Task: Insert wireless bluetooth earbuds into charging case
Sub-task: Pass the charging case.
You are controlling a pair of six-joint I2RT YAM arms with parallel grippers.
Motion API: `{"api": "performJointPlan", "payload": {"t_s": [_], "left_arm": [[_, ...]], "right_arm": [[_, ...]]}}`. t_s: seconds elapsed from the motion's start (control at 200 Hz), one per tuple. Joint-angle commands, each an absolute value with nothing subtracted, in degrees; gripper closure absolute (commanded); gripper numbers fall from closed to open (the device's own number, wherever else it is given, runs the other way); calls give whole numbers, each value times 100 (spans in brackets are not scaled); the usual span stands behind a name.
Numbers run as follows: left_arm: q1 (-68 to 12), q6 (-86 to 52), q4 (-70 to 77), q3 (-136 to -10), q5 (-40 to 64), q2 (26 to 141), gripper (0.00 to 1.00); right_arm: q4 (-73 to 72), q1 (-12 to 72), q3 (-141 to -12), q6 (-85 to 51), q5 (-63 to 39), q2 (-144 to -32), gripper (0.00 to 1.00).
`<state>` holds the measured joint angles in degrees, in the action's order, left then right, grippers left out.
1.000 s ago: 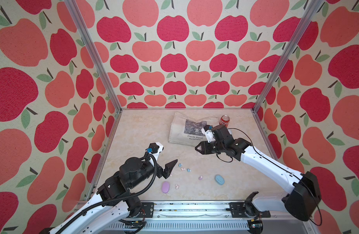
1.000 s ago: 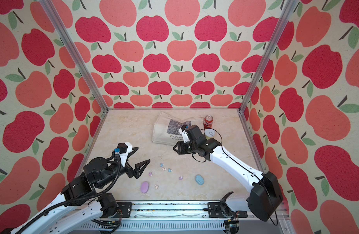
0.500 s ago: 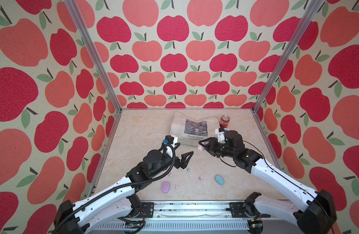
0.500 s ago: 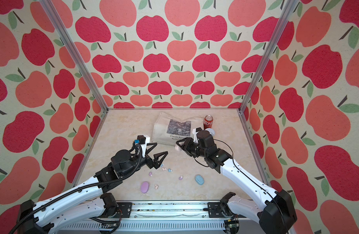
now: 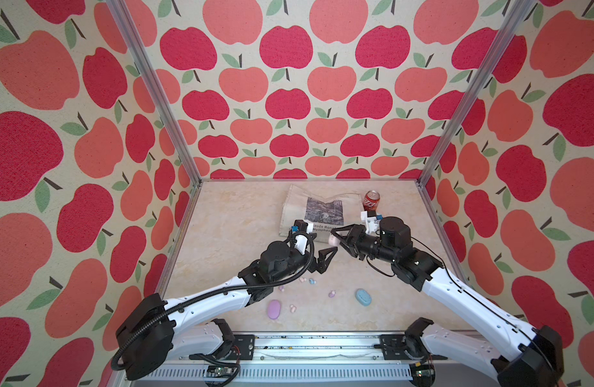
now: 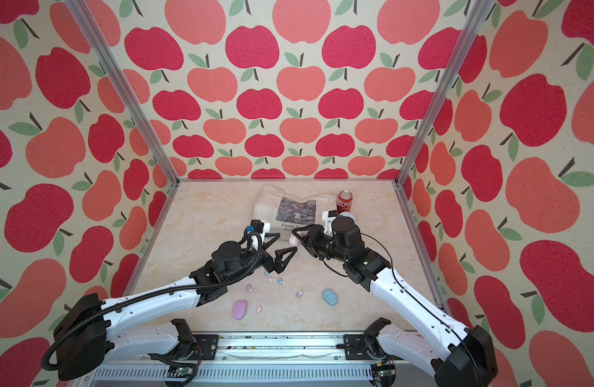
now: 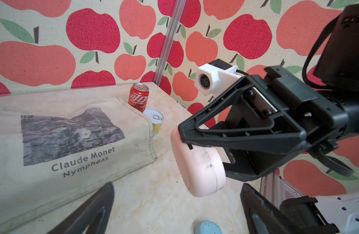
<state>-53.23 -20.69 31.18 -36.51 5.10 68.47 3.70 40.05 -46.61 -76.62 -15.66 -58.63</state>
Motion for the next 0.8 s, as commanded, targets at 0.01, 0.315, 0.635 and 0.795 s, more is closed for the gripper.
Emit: {"api": "performJointPlan", "payload": {"t_s": [0.01,0.315,0.635,0.795], "left_arm": [[-5384,-2180,3573,-3921,631,7032,0],[-5431,-2129,3768,-4154,636,7418,22],[-5443,-2079,3623,-4340,838,7645,56],[-5457,-2084,3453,-4418,921,7665,75]], "right_arm": [[122,3984,-4545,-7821,-1673,-5705,79],[-291,3986,-4383,-8045,-1773,-5714,80],[-661,3923,-4188,-8181,-1670,-5552,79],[-902,3809,-4100,-8209,-1740,-5439,72]]}}
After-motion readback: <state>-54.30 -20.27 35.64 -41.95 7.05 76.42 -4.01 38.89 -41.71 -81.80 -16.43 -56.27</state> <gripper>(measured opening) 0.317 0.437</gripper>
